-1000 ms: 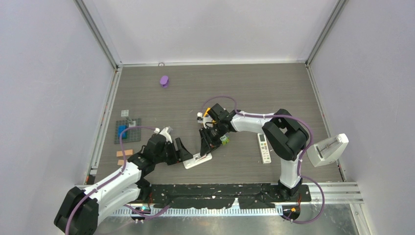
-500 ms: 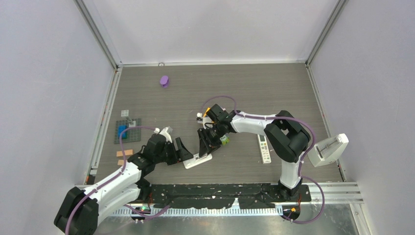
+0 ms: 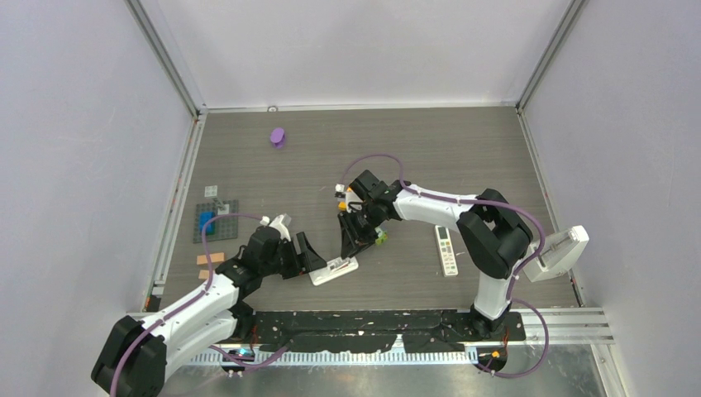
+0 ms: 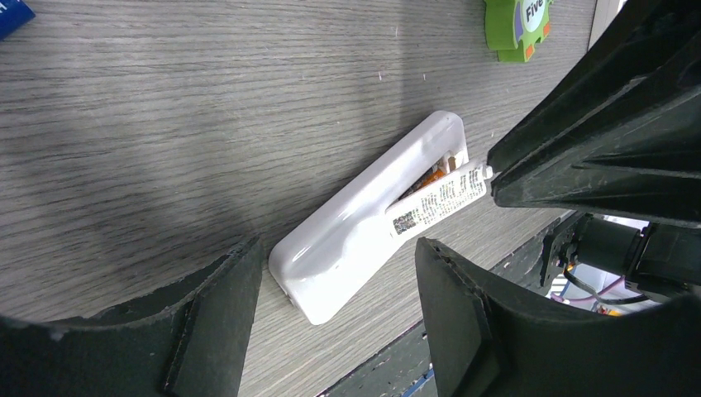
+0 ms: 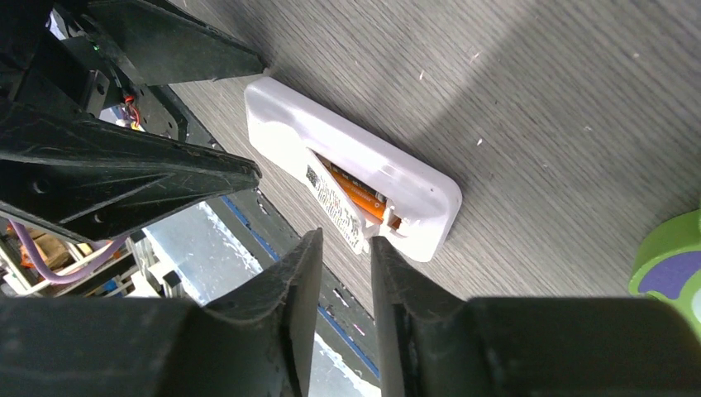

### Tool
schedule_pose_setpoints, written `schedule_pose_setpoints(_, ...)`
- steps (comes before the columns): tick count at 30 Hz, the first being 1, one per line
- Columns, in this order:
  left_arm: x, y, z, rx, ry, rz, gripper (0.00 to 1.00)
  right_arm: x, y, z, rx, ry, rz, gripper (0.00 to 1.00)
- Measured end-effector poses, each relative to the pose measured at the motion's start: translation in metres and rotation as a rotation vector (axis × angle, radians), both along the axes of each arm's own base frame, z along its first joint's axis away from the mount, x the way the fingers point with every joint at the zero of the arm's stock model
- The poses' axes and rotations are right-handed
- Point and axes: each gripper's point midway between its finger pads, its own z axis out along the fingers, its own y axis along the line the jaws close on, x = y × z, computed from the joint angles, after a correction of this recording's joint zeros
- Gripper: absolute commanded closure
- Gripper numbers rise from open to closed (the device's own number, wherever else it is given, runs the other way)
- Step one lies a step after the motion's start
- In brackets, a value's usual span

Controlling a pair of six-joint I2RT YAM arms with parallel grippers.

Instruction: Load the batteries into the remote control

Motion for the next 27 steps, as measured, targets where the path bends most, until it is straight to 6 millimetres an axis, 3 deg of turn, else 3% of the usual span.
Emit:
schedule_pose_setpoints(19, -0.0004, 0.0001, -0.0017, 0.003, 0.008, 0.000, 0.30, 0.0018, -0.0038, -0.0019, -0.043, -0.044, 0.004, 0.80)
schedule_pose_setpoints(27, 0.0021, -0.0047, -0.0018, -0.003, 0.014, -0.021, 0.31, -0.0063, 0.0002, -0.0034, -0.058, -0.068, 0.039, 0.84)
